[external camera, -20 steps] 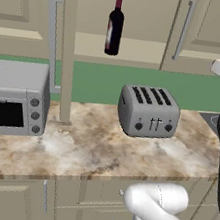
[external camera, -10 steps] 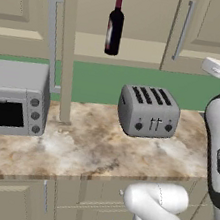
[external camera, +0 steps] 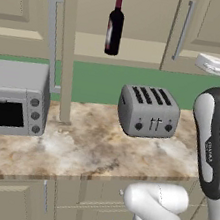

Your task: Get the candle and the wine from the cabinet and move them to the dining counter.

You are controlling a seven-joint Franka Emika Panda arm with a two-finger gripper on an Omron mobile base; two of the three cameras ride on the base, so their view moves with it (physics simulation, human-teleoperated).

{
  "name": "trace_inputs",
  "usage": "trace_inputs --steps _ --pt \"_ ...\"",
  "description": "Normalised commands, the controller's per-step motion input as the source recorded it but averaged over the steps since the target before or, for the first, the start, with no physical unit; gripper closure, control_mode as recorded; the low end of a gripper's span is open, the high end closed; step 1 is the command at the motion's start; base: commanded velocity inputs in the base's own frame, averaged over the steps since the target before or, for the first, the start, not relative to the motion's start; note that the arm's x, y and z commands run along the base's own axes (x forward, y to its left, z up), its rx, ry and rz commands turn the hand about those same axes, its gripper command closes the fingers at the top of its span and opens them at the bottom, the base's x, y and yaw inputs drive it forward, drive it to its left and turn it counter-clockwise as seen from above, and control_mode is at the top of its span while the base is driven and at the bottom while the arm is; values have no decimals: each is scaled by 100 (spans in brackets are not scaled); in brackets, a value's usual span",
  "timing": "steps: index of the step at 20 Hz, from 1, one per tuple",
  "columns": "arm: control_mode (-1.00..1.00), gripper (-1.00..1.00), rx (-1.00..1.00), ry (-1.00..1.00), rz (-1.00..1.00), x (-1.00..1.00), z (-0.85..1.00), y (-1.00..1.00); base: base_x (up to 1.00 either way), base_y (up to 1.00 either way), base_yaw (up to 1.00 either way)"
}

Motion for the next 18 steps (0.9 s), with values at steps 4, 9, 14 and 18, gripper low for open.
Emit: trace_inputs --steps 4,9,14,18 --pt "-100 -100 0 0 0 12 -1 0 0 0 0" --pt "-100 -100 0 0 0 15 0 0 0 0 0" --pt "-100 -100 -1 -3 0 16 0 2 0 0 0" --pt "-100 -100 -2 -7 0 17 0 0 0 0 0"
